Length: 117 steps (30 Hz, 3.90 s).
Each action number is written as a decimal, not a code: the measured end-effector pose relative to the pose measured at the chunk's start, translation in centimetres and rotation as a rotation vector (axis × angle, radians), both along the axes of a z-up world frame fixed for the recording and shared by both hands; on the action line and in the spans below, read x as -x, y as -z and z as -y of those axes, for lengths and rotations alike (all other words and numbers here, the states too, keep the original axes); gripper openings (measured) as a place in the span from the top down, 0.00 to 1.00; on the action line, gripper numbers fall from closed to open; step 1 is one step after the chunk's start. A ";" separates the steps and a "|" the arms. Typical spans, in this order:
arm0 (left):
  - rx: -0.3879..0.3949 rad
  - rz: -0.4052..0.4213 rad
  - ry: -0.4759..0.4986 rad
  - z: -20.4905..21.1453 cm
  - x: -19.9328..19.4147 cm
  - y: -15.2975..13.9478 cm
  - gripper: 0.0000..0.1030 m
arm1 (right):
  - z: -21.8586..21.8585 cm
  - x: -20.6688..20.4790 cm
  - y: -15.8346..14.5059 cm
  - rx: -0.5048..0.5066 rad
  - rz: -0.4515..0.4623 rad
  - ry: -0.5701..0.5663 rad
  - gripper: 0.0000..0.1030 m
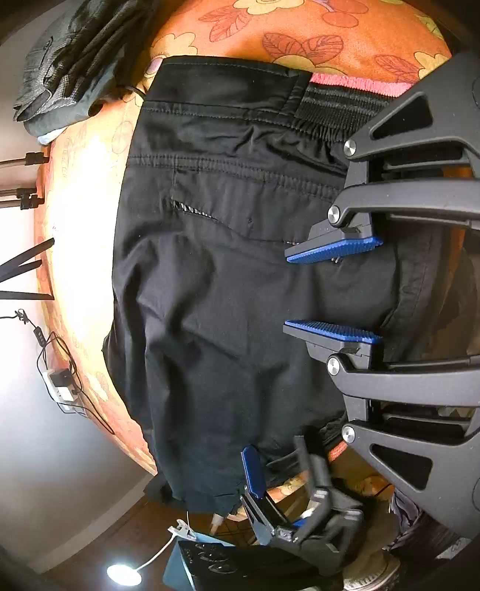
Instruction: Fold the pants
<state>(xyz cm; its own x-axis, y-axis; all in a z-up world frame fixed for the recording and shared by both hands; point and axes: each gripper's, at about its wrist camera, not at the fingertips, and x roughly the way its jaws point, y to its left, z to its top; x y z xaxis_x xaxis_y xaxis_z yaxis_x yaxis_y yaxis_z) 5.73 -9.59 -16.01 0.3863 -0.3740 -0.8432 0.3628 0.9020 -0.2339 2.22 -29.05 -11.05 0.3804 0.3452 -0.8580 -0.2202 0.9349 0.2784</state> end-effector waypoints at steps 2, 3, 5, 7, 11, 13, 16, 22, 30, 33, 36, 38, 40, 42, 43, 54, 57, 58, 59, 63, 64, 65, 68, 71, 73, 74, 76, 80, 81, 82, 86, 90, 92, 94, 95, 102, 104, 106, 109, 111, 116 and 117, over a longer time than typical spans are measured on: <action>-0.053 0.010 0.013 0.7 0.2 0.1 0.00 | 0.0 -0.1 0.0 -0.003 -0.002 0.003 0.67; -0.063 0.009 0.019 0.8 0.2 0.1 0.00 | 0.0 -0.1 -0.1 -0.001 -0.003 0.004 0.67; -0.063 -0.002 0.009 0.4 0.2 -0.1 0.02 | -0.1 0.0 -0.2 0.000 -0.001 0.004 0.67; -0.073 0.003 -0.017 0.0 0.3 -0.5 0.07 | -0.4 -0.1 -0.7 -0.010 0.007 -0.005 0.67; -0.032 0.072 -0.105 -3.1 0.9 -3.3 0.09 | -1.6 0.0 -2.9 -0.040 0.054 -0.043 0.67; -0.001 0.100 -0.165 -5.4 1.3 -4.6 0.10 | -2.8 0.0 -4.0 -0.048 0.079 -0.078 0.61; 0.034 0.139 -0.280 -10.7 2.0 -6.3 0.12 | -5.4 -0.6 -5.4 -0.032 0.122 -0.158 0.52; 0.074 0.154 -0.506 -19.9 3.3 -6.8 0.17 | -10.1 -5.0 -7.2 0.009 0.162 -0.269 0.50; 0.037 0.144 -0.732 -28.6 3.5 -5.3 0.22 | -12.8 -15.0 -5.0 0.070 0.120 -0.247 0.49; 0.019 0.121 -0.791 -31.1 3.5 -4.2 0.22 | -12.6 -18.3 -3.0 0.073 0.065 -0.217 0.49; 0.010 0.108 -0.833 -33.1 3.4 -3.3 0.22 | -12.2 -20.0 -1.1 0.040 0.014 -0.203 0.49; 0.015 0.106 -0.846 -34.2 3.4 -2.9 0.22 | -12.3 -20.4 -0.2 0.049 -0.002 -0.218 0.49; 0.026 0.103 -0.848 -34.8 3.4 -2.6 0.22 | -12.7 -20.3 0.5 0.053 -0.008 -0.242 0.49; 0.041 0.099 -0.860 -35.5 3.2 -2.2 0.22 | -13.0 -19.9 0.7 0.033 -0.018 -0.258 0.66; 0.052 0.095 -0.866 -36.0 3.2 -2.1 0.22 | -13.1 -19.6 0.6 0.037 -0.015 -0.260 0.70; 0.065 0.045 -0.889 -37.5 3.1 -0.7 0.22 | -13.3 -16.3 -4.6 0.165 0.215 -0.284 0.87; 0.063 0.047 -0.890 -37.5 3.5 -1.1 0.22 | -14.2 -17.0 -4.5 0.216 0.183 -0.250 0.62; 0.061 0.053 -0.891 -37.7 3.6 -1.3 0.22 | -14.3 -16.7 -5.0 0.211 0.213 -0.236 0.57; 0.062 0.061 -0.894 -37.8 3.8 -1.5 0.22 | -14.4 -16.2 -5.5 0.211 0.241 -0.228 0.54; 0.117 0.065 -0.909 -38.7 4.5 -1.6 0.23 | -16.4 -12.5 -7.3 0.178 0.280 -0.303 0.54; 0.128 0.063 -0.908 -38.8 4.5 -1.6 0.26 | -17.2 -11.0 -7.5 0.156 0.276 -0.351 0.54; 0.137 0.059 -0.908 -38.8 4.6 -1.4 0.28 | -18.0 -9.2 -7.4 0.142 0.270 -0.402 0.54; 0.160 0.041 -0.897 -38.6 4.6 -0.8 0.32 | -19.9 -4.6 -6.4 0.117 0.244 -0.513 0.54; 0.173 0.030 -0.884 -38.4 4.5 -0.5 0.35 | -20.6 -0.9 -4.4 0.093 0.192 -0.554 0.54; 0.172 0.028 -0.873 -38.0 4.3 -0.3 0.37 | -20.9 0.7 -3.0 0.101 0.165 -0.578 0.54; 0.169 0.025 -0.869 -37.9 4.2 -0.2 0.39 | -21.2 1.4 -2.6 0.122 0.170 -0.584 0.54; 0.176 0.017 -0.865 -37.6 4.0 0.0 0.41 | -21.4 2.1 -1.8 0.151 0.178 -0.588 0.54; 0.173 0.013 -0.862 -37.3 3.8 0.1 0.47 | -21.5 2.3 -0.7 0.137 0.153 -0.590 0.54; 0.171 0.014 -0.862 -37.2 3.7 0.1 0.48 | -21.6 2.4 -0.4 0.151 0.157 -0.593 0.54; 0.171 0.014 -0.863 -37.2 3.6 0.1 0.49 | -21.8 2.5 -0.2 0.172 0.162 -0.592 0.56; 0.180 0.018 -0.883 -37.6 3.6 0.1 0.50 | -21.9 2.3 0.6 0.201 0.169 -0.595 0.62; 0.203 0.029 -0.923 -38.4 3.7 -0.1 0.50 | -22.3 2.9 0.7 0.221 0.192 -0.629 0.83; 0.221 0.028 -0.927 -38.6 3.7 0.0 0.50 | -22.4 3.0 0.7 0.226 0.194 -0.624 0.88; 0.217 0.021 -0.927 -38.4 3.4 0.2 0.50 | -22.2 2.9 0.7 0.221 0.193 -0.612 0.91; 0.211 0.014 -0.923 -38.2 3.2 0.4 0.50 | -22.2 2.8 0.6 0.214 0.188 -0.607 0.92; 0.188 0.034 -0.906 -37.5 2.6 -0.1 0.75 | -21.8 2.6 0.1 0.187 0.184 -0.585 0.95; 0.191 0.048 -0.898 -37.5 2.7 -0.3 0.93 | -21.8 2.6 0.0 0.187 0.186 -0.585 0.95; 0.192 0.058 -0.901 -37.4 3.0 -0.4 0.93 | -21.6 2.5 -0.1 0.188 0.186 -0.586 0.96; 0.175 0.052 -0.887 -37.3 3.3 -0.3 0.93 | -21.1 2.7 -0.1 0.181 0.175 -0.591 0.96; 0.166 0.053 -0.882 -37.2 3.7 -0.3 0.93 | -20.8 3.0 -0.1 0.184 0.168 -0.601 0.97; 0.157 0.057 -0.874 -37.2 3.9 -0.2 0.93 | -20.2 3.1 0.3 0.202 0.171 -0.603 0.97; 0.163 0.057 -0.875 -37.3 3.9 -0.2 0.93 | -20.2 3.0 0.3 0.205 0.171 -0.601 0.98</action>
